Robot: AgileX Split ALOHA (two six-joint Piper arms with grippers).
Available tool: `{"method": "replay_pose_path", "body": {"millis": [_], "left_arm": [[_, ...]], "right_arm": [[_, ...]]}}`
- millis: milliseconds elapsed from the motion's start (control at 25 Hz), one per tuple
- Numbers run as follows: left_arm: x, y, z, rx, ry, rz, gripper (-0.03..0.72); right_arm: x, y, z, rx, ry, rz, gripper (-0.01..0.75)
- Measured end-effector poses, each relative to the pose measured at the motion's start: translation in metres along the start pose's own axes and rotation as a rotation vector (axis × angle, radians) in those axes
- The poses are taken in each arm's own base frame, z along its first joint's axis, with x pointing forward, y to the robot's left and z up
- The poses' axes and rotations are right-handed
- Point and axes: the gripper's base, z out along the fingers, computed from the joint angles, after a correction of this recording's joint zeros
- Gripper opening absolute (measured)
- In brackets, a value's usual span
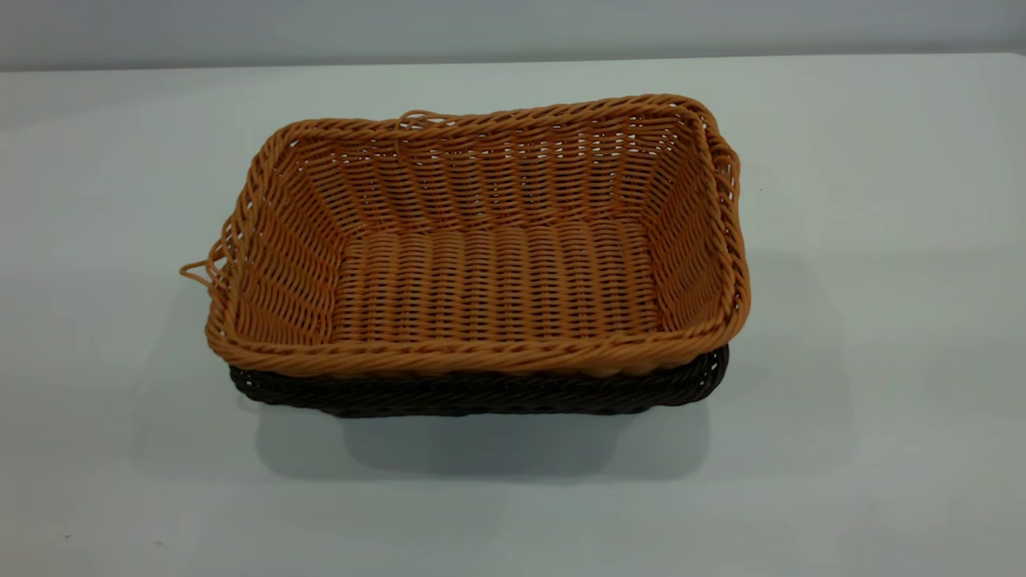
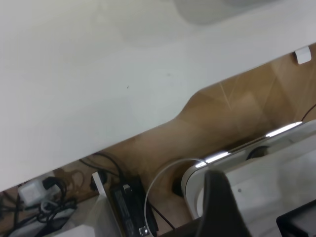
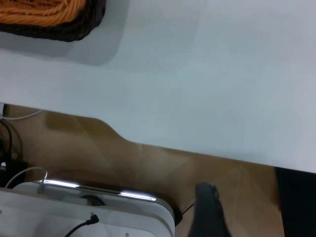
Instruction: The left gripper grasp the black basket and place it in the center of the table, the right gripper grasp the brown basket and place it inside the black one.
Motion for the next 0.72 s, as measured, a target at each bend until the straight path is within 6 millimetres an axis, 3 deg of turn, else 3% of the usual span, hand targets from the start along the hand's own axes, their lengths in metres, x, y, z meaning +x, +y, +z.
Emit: {"method": "replay_pose_path", "body": {"millis": [400, 720], "left_arm": [[0.007, -0.002, -0.007, -0.002, -0.072, 0.006, 0.411], [0.018, 0.001, -0.017, -0.106, -0.191, -0.152, 0.411]], "right_arm": [[0.003, -0.002, -0.005, 0.005, -0.044, 0.032, 0.353], [0.034, -0.005, -0.036, 0.046, -0.355, 0.117, 0.296]]}}
